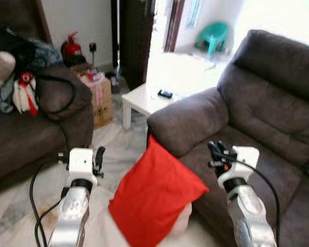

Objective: Move the pillow to the sofa from floor

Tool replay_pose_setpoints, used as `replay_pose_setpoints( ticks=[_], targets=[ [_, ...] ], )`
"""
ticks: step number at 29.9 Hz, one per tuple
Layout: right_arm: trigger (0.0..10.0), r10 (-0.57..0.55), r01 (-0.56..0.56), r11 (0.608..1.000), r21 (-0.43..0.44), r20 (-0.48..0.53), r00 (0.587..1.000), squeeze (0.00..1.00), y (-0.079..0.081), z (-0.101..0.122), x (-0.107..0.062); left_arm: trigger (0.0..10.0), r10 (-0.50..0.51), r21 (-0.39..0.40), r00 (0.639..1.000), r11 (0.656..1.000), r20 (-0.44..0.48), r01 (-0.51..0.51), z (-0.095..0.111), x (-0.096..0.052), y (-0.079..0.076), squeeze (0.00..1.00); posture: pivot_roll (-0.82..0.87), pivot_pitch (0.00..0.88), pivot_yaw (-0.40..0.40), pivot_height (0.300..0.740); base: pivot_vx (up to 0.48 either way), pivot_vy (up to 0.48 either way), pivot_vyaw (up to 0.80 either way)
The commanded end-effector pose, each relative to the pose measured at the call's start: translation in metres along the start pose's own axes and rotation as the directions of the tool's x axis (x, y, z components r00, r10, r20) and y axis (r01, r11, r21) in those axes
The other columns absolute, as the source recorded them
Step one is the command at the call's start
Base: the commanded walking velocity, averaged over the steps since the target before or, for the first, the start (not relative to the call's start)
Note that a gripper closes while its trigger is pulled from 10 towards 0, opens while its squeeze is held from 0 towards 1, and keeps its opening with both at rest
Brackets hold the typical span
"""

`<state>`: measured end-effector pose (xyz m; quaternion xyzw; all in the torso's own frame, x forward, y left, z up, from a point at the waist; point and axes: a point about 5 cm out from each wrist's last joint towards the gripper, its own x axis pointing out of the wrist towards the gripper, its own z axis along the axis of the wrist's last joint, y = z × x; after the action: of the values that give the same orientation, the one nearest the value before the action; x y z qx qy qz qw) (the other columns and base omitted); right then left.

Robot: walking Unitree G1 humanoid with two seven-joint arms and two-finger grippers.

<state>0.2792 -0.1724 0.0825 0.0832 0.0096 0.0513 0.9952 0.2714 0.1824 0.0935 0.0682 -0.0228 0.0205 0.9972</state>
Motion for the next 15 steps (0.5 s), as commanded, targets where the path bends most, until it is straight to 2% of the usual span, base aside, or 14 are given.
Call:
replay_pose_setpoints(
  ticks=[1,2,12,15],
  targets=[
    [10.0,-0.025,0.025,1.0,-0.014,-0.002,1.0,0.0,-0.0085,0.0008,-0.0025,10.0,-0.015,-0.021,1.0,1.0,-0.007,0.015,0.0007,0.0021,-0.0074,0.0,0.04,0.0,-0.09,0.74,0.0,0.0,-0.76],
    [10.0,-0.025,0.025,1.0,-0.014,-0.002,1.0,0.0,-0.0085,0.0008,-0.0025,10.0,-0.015,-0.021,1.0,1.0,-0.007,0.015,0.0007,0.0021,-0.0074,0.0,0.04,0.0,-0.09,0.74,0.0,0.0,-0.76],
    [10.0,-0.024,0.024,0.999,-0.022,0.004,1.0,0.0,-0.0086,0.0014,-0.003,10.0,-0.002,-0.006,1.0,1.0,-0.01,0.002,0.001,0.0025,-0.0052,0.0,0.04,0.0,-0.09,0.74,0.0,0.0,0.0],
    [10.0,0.004,-0.004,0.999,-0.049,0.008,1.0,0.0,-0.0055,0.0022,-0.0035,10.0,0.001,-0.005,1.0,1.0,-0.01,-0.001,0.001,0.0025,-0.0047,0.0,0.04,0.0,-0.09,0.74,0.249,0.0,0.0]
  ],
)
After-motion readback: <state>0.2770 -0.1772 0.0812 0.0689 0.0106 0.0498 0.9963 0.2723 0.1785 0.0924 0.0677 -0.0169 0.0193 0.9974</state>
